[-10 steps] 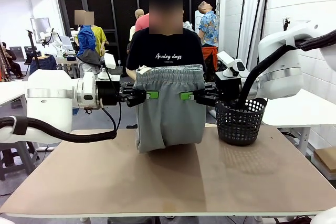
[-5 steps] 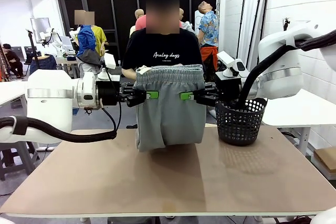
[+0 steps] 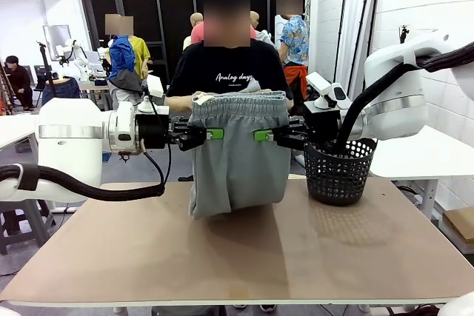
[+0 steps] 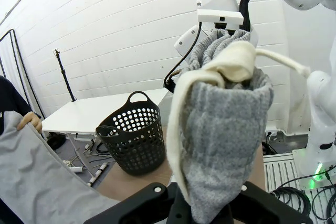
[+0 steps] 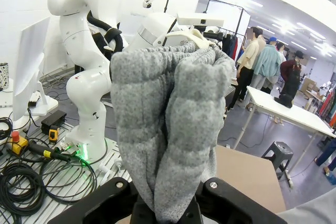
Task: Fold the training pants.
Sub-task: Release the ends of the Training pants and then grab the overlapped ends.
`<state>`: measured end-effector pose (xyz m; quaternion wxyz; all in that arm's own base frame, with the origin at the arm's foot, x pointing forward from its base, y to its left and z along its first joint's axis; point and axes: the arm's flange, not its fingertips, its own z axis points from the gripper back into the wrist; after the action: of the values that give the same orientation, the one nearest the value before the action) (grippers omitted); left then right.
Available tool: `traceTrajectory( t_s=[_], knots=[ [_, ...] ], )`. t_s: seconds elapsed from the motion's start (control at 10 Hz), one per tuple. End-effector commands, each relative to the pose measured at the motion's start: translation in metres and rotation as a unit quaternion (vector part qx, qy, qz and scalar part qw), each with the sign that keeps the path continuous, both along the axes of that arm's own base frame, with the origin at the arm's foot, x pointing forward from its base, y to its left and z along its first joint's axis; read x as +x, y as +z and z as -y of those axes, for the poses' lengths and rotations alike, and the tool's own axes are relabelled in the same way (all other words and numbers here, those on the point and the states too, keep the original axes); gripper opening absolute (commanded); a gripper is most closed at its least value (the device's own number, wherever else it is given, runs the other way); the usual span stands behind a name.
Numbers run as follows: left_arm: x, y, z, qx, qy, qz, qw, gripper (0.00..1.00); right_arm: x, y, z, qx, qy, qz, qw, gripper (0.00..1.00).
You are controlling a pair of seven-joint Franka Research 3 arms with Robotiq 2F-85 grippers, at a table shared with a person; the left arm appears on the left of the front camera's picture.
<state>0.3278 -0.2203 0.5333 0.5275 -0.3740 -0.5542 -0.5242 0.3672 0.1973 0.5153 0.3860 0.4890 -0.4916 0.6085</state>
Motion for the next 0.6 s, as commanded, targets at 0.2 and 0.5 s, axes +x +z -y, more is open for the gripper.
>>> traceTrajectory(
  t_s=[0.2, 0.5],
  knots=[
    [-0.0007, 0.0008, 0.0012, -0.008, 0.004, -0.005, 1.0, 0.0, -0.0013, 0.0014, 0.0, 0.006, 0.005, 0.0, 1.0, 0.0],
    [-0.0007, 0.0008, 0.0012, -0.008, 0.004, -0.005, 1.0, 0.0, -0.0013, 0.0014, 0.0, 0.006, 0.005, 0.0, 1.0, 0.0]
  ],
)
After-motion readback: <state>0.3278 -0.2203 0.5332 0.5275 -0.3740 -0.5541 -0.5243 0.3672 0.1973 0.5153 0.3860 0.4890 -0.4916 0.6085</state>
